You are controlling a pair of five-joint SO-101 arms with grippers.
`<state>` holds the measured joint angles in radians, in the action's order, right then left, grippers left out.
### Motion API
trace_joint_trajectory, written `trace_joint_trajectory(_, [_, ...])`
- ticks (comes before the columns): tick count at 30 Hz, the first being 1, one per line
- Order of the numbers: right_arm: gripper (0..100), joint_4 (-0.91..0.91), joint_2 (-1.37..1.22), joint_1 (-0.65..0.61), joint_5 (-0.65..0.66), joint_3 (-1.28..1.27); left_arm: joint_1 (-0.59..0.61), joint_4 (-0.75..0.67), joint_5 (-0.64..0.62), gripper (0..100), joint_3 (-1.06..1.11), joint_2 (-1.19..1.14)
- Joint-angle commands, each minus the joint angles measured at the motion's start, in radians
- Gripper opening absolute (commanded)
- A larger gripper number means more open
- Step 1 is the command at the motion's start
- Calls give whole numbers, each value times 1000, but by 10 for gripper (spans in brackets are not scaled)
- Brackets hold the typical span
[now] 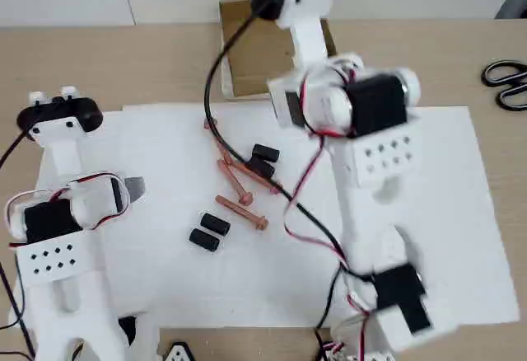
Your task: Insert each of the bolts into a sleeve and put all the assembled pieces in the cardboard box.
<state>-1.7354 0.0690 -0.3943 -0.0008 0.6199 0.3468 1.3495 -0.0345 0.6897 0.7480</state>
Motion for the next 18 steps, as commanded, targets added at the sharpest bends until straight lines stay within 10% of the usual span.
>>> trace_joint_trajectory(1, [234,-2,234,-10,-5,-255,2,-2,-11,269,-44,2])
trace_joint_trajectory(10, [235,84,489,-19,-2,-620,18,6,-137,269,-42,2])
trace_joint_trajectory(18, [236,410,516,42,46,-1020,288,38,-140,269,-44,3])
